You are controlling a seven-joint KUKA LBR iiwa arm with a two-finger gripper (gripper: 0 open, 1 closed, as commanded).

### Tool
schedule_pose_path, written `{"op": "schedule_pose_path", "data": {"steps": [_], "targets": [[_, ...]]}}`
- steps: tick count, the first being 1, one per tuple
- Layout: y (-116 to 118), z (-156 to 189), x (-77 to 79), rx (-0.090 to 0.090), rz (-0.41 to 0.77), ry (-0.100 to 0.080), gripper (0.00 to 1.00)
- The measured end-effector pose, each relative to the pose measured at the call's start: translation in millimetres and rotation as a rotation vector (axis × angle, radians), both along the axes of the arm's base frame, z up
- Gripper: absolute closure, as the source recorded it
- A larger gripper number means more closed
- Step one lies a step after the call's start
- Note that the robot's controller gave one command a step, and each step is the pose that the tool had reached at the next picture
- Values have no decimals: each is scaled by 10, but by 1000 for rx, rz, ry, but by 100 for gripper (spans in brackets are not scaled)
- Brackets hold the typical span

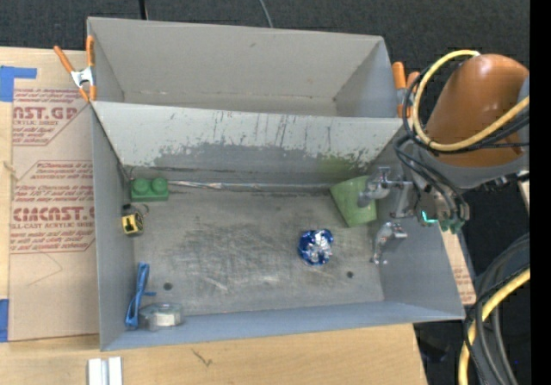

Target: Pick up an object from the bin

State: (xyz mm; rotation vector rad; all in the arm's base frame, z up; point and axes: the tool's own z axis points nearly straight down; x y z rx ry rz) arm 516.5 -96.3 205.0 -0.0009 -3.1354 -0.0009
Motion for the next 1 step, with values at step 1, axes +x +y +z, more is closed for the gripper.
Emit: {"op": "schedule_pose_path", "data": {"steps": [1], "targets": [[432, -1242, 515, 1, -53, -5, 0]]}}
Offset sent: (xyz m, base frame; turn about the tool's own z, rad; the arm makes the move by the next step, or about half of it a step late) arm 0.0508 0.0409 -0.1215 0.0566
